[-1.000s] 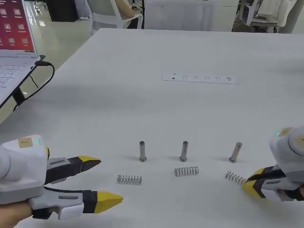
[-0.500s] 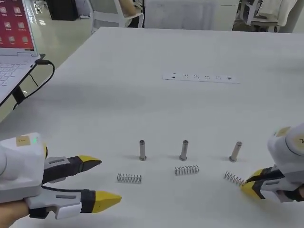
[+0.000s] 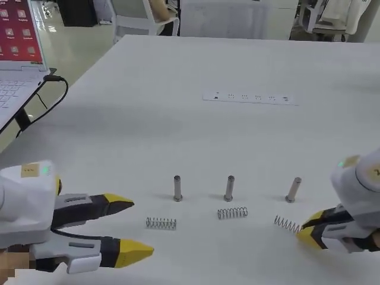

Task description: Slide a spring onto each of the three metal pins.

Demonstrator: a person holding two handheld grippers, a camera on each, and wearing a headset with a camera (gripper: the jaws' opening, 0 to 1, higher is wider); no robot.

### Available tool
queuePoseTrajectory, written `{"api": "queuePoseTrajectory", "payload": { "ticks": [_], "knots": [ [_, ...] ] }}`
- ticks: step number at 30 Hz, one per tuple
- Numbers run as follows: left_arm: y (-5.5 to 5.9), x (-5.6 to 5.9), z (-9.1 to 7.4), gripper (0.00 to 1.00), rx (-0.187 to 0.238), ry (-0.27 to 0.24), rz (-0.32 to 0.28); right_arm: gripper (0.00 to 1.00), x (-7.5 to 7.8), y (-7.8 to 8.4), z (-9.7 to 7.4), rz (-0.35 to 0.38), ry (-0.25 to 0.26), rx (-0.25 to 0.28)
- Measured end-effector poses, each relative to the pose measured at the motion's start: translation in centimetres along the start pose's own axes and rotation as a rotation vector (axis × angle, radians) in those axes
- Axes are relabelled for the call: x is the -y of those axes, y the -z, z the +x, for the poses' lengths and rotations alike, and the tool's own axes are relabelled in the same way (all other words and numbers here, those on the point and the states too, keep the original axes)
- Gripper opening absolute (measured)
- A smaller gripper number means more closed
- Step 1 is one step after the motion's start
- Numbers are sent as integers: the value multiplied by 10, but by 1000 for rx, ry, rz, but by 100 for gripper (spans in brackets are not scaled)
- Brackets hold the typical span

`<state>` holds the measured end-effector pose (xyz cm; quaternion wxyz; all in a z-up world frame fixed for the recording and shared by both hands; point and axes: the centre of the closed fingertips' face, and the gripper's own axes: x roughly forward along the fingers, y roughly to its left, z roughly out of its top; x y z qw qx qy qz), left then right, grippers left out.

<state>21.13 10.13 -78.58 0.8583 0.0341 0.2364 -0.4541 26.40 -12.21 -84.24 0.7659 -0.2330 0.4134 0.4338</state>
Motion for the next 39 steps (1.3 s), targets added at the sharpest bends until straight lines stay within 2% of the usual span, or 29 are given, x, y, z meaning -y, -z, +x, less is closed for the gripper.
{"api": "queuePoseTrajectory", "payload": {
  "ticks": [6, 12, 23, 39],
  "knots": [
    [-4, 2, 1, 51, -8, 20, 17, 8, -10, -9, -4, -9, -27, 15],
    [-7, 5, 5, 50, -20, 49, 37, 8, -20, -15, -1, -36, -56, 2],
    [-20, 13, 14, 47, -7, 104, 56, 8, -38, -34, -1, -89, -98, 15],
    [-31, 29, 34, 43, -53, 202, 130, 8, -58, -64, -7, -193, -127, 40]
  ]
}}
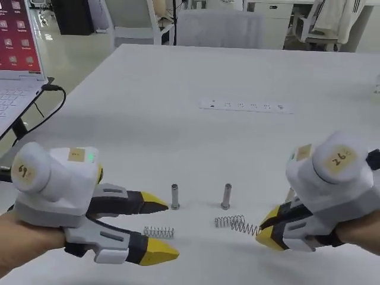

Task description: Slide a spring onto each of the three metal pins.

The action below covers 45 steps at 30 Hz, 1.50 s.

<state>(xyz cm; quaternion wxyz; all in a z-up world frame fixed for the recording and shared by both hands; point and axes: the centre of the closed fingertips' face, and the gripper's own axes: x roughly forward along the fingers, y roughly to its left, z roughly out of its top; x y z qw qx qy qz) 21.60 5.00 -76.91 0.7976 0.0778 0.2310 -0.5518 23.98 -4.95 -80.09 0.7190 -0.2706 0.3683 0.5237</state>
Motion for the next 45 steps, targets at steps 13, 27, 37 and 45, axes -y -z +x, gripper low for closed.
{"api": "queuePoseTrajectory", "payload": {
  "ticks": [13, 27, 37, 45],
  "knots": [
    [0, 1, 12, 40, -37, 48, 44, 8, -10, -17, 5, -62, -29, -4],
    [1, 6, 33, 34, -73, 107, 92, 8, -24, -20, 18, -112, -73, -38],
    [2, 9, 43, 26, -89, 137, 143, 8, -31, -25, 21, -143, -93, -44],
    [3, 10, 47, 21, -96, 146, 178, 8, -35, -29, 21, -162, -101, -42]
  ]
}}
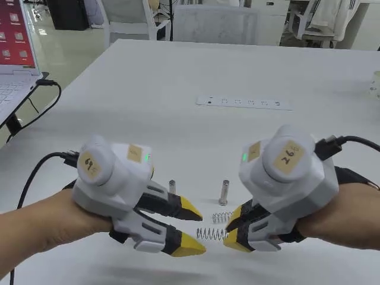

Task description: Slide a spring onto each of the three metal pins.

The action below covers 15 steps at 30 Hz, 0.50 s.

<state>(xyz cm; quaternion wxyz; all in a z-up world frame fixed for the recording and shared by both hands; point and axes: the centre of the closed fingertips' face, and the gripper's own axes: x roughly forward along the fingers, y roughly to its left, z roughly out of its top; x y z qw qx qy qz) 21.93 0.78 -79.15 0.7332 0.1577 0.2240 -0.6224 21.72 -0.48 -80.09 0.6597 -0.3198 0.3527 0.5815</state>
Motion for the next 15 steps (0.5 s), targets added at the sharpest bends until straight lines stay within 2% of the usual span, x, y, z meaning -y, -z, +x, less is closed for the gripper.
{"api": "queuePoseTrajectory", "payload": {
  "ticks": [15],
  "knots": [
    [1, 4, 6, 7, -28, 7, 91, 8, -3, -2, -1, -22, -8, -3]
  ]
}}
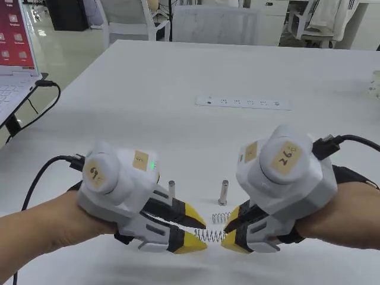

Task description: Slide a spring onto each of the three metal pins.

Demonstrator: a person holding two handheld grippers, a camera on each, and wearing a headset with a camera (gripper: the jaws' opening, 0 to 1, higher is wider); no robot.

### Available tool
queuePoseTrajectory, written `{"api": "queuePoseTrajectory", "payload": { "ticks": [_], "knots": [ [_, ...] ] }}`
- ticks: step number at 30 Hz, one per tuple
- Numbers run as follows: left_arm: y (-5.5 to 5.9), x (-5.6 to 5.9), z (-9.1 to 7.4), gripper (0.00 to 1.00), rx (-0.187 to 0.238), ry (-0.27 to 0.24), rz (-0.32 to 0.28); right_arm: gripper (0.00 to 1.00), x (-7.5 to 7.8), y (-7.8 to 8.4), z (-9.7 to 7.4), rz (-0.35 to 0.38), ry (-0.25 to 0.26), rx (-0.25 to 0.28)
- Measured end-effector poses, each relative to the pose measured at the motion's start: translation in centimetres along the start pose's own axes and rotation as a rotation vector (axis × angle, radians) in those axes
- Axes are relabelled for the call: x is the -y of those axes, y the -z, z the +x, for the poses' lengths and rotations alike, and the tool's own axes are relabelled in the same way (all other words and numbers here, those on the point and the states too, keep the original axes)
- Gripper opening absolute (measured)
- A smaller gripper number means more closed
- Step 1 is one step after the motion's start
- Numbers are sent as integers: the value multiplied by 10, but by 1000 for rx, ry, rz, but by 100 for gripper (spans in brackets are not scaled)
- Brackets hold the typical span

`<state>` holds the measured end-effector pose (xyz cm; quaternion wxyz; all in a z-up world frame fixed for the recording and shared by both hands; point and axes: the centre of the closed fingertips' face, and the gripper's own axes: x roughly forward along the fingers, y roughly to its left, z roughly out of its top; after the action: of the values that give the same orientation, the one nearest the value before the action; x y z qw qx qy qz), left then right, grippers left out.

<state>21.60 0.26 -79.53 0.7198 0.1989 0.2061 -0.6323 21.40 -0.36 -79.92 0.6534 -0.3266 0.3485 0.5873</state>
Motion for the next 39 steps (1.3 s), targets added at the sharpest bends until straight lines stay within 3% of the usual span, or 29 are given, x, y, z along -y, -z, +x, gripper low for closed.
{"api": "queuePoseTrajectory", "payload": {
  "ticks": [14, 26, 39],
  "knots": [
    [1, 5, 2, 2, -12, 9, 55, 8, -2, 1, 0, -13, -6, -8],
    [2, 7, 2, 1, -14, 16, 57, 9, -4, 2, 0, -22, -8, 5],
    [-10, 7, 0, 1, 32, 16, 65, 10, -5, 6, 5, -2, -22, 12]
  ]
}}
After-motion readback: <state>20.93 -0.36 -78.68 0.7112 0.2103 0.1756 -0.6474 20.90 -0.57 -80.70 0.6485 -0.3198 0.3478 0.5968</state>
